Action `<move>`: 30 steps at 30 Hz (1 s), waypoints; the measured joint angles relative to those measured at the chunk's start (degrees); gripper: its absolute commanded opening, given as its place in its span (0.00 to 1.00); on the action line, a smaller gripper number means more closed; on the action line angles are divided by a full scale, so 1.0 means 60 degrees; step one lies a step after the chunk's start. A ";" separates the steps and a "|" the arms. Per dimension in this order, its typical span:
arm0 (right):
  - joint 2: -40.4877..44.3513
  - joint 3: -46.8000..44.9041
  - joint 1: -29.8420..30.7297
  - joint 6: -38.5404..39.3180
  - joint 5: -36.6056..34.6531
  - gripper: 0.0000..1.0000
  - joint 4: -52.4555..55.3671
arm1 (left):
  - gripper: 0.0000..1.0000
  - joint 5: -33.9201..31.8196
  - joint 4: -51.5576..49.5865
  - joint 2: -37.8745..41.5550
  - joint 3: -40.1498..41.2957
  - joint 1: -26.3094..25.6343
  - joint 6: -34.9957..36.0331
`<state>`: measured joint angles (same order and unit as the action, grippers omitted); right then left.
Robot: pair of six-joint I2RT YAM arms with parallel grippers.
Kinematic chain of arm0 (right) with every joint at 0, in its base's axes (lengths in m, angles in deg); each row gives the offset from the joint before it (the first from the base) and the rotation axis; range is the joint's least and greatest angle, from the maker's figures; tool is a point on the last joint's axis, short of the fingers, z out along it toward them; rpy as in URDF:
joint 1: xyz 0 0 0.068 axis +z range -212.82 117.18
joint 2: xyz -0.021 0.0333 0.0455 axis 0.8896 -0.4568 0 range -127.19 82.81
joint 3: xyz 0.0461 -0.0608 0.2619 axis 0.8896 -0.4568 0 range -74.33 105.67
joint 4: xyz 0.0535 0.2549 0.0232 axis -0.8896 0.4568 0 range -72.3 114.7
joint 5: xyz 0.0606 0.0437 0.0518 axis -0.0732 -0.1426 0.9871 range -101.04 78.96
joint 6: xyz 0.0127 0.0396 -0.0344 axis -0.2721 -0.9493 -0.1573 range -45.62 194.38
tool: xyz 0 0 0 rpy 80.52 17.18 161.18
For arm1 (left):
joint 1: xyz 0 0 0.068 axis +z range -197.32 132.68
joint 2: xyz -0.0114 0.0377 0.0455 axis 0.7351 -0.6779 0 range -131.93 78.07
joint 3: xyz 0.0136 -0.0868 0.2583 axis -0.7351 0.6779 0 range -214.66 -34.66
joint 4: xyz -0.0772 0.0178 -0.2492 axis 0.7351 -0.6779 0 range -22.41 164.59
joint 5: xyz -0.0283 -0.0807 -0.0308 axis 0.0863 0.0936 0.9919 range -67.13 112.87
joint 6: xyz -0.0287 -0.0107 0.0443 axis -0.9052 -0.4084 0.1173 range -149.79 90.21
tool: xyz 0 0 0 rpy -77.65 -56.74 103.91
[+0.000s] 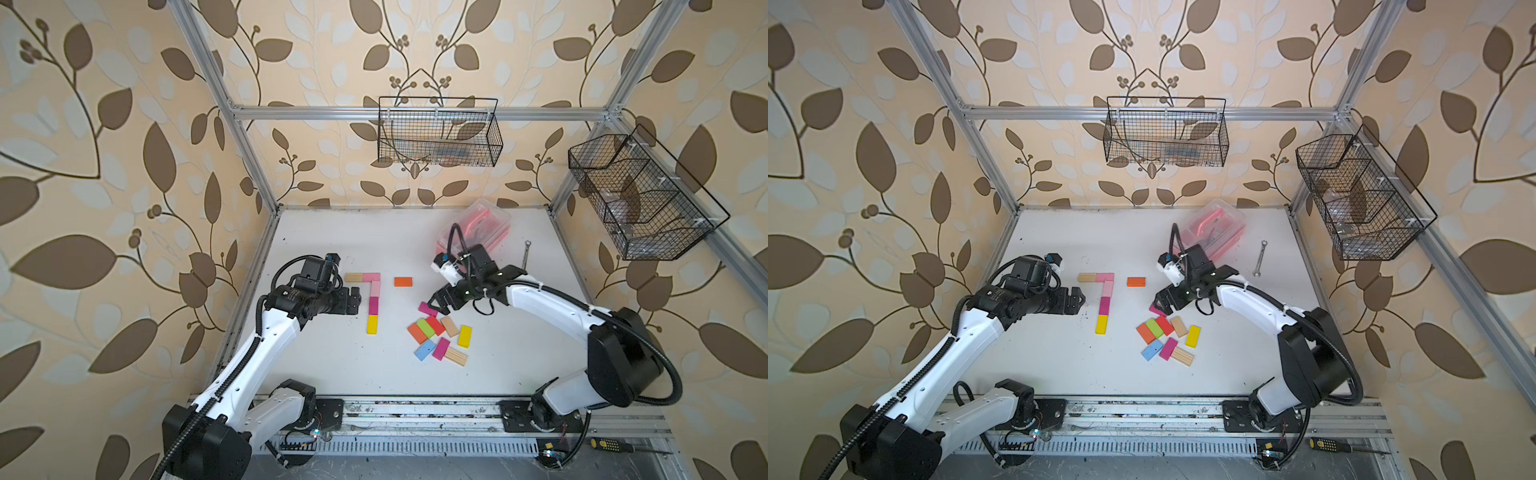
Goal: Assemble the number 7 with building blocks
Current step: Place the building block at the center of the board, then pick up the building block from the center of the board.
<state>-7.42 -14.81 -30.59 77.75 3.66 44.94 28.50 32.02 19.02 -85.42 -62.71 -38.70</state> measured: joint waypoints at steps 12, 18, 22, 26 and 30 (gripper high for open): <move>-0.2313 0.1439 0.1005 0.0838 -0.2980 0.89 0.1078 | 0.99 0.0069 0.0066 -0.0047 0.0000 0.0000 0.0000; -0.2718 0.1861 0.1002 0.0922 -0.3282 0.82 0.1198 | 0.99 0.0182 0.0066 -0.0047 0.0000 0.0000 0.0000; -0.3053 0.2146 0.1002 0.1009 -0.3264 0.74 0.1198 | 0.99 0.0237 0.0066 -0.0047 0.0000 0.0000 0.0000; -0.3377 0.2229 0.1002 0.1147 -0.3198 0.71 0.1195 | 0.99 0.0237 0.0066 -0.0047 0.0000 0.0000 0.0004; -0.3424 0.2251 0.0998 0.1279 -0.3078 0.55 0.1137 | 0.99 0.0237 0.0062 -0.0047 0.0000 0.0000 0.0000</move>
<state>-27.97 -1.30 -24.60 85.43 -14.81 51.76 29.92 32.40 18.74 -85.42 -62.71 -38.70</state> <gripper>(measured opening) 0.613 0.988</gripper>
